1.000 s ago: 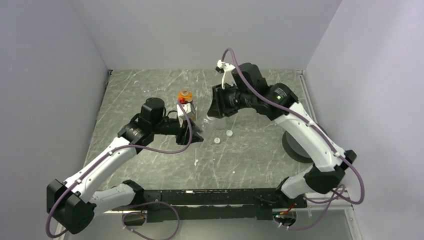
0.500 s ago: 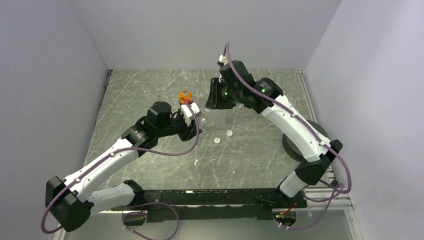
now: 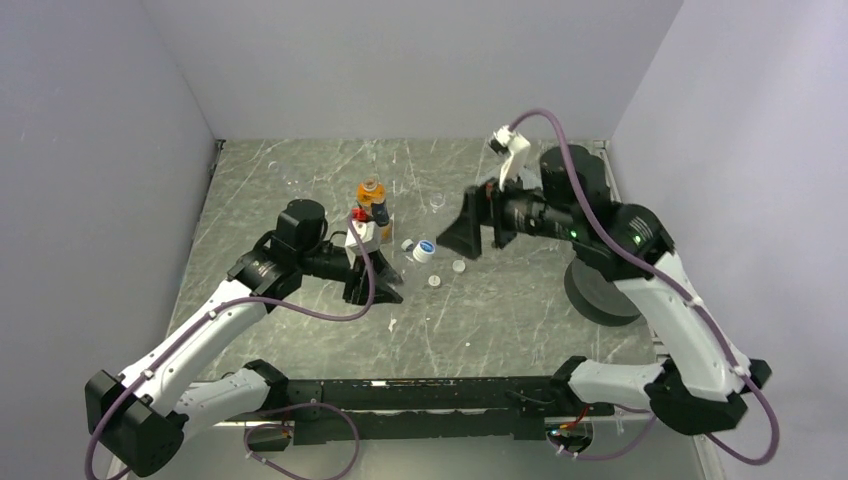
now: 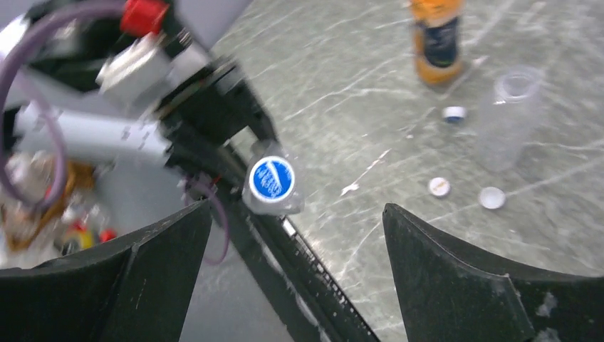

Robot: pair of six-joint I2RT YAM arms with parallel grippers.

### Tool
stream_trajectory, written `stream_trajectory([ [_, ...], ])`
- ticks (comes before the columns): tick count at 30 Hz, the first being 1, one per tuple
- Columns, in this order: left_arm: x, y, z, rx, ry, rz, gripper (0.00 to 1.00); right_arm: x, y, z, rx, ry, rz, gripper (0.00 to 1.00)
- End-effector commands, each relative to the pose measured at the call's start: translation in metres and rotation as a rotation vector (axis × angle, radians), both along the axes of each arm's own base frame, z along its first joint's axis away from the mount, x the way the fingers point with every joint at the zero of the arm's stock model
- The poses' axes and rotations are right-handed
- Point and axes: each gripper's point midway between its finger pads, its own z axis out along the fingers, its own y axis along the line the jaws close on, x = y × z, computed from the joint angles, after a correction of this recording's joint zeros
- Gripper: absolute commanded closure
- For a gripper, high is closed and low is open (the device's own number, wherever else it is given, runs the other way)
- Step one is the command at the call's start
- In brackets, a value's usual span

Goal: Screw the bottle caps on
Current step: Screw the bottle cap onto the plastic bottle.

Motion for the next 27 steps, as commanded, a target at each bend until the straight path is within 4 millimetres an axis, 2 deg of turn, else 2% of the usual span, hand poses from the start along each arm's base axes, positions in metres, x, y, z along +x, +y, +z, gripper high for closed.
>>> stream_trajectory([
  [1,-0.056,0.005,0.028,-0.139,0.080,-0.306,1.00,-0.053,0.016,0.002,0.084,-0.081,0.362,0.11],
  [4,-0.061,0.006,0.028,-0.152,0.115,-0.354,1.00,-0.067,0.023,-0.002,0.115,-0.049,0.460,0.19],
  [7,-0.062,0.005,0.028,-0.157,0.124,-0.366,1.00,-0.071,0.031,-0.006,0.125,-0.033,0.514,0.22],
  [12,-0.062,0.005,0.025,-0.153,0.139,-0.370,1.00,-0.070,0.043,-0.001,0.161,-0.028,0.558,0.27],
  [18,-0.061,0.005,0.022,-0.147,0.147,-0.363,1.00,-0.073,0.055,0.003,0.170,-0.027,0.595,0.40],
  [22,-0.060,0.005,0.022,-0.145,0.140,-0.352,1.00,-0.076,0.058,0.001,0.152,-0.022,0.607,0.50],
  [27,-0.059,0.004,0.021,-0.145,0.136,-0.343,1.00,-0.077,0.057,-0.002,0.133,-0.020,0.594,0.58],
])
